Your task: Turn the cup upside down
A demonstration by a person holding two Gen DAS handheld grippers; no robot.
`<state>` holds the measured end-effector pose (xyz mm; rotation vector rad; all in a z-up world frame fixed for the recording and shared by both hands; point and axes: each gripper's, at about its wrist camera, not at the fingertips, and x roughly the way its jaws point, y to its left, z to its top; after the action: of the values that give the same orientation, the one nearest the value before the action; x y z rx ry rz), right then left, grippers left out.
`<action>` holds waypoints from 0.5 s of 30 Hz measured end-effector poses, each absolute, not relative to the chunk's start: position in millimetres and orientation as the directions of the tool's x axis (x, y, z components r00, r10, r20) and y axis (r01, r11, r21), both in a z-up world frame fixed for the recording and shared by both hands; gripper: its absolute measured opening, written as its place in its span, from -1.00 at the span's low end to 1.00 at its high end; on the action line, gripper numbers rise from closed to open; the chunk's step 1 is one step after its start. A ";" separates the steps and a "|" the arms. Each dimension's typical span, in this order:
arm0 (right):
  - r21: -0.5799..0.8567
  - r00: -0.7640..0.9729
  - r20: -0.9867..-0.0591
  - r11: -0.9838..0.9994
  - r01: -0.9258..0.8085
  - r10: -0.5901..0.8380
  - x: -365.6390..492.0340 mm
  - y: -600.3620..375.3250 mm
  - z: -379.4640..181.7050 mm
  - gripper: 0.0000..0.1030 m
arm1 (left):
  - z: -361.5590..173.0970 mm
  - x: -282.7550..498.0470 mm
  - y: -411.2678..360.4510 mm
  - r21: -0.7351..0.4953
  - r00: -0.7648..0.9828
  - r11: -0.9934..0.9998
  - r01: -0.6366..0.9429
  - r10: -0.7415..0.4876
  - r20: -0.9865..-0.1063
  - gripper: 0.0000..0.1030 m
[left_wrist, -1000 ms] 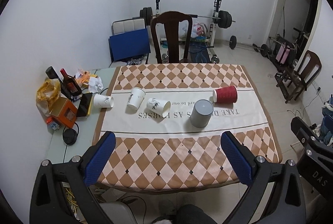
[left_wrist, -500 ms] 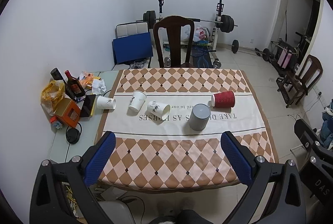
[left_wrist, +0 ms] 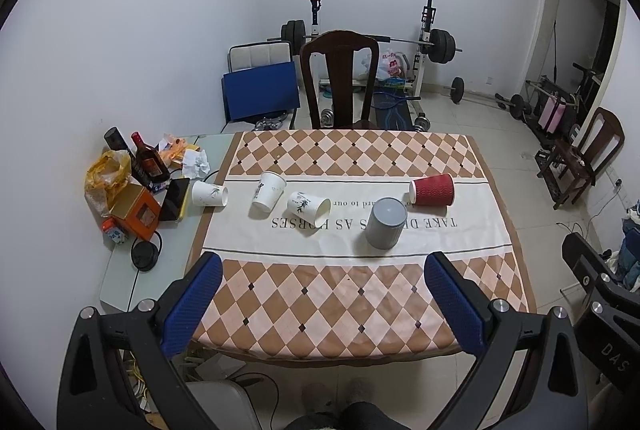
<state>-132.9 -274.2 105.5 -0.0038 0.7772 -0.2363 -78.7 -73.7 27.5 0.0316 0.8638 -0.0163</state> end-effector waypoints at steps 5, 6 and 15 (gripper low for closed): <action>-0.083 0.689 -0.695 0.975 0.207 -0.205 -133.2 -274.6 104.9 1.00 | 28.5 -82.0 -74.0 0.021 0.652 1.000 0.021 0.002 -0.758 1.00; -0.081 0.689 -0.696 0.975 0.205 -0.202 -133.6 -274.8 104.4 1.00 | 28.5 -82.1 -73.8 0.021 0.652 1.000 0.022 0.002 -0.759 1.00; -0.075 0.692 -0.695 0.977 0.202 -0.196 -135.3 -276.1 104.7 1.00 | 33.0 -84.7 -73.6 0.022 0.658 1.000 0.017 0.005 -0.753 1.00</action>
<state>-135.3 -276.1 104.7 0.0077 0.7760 -0.2221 -84.7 -73.6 33.0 0.0280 0.8521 -0.0068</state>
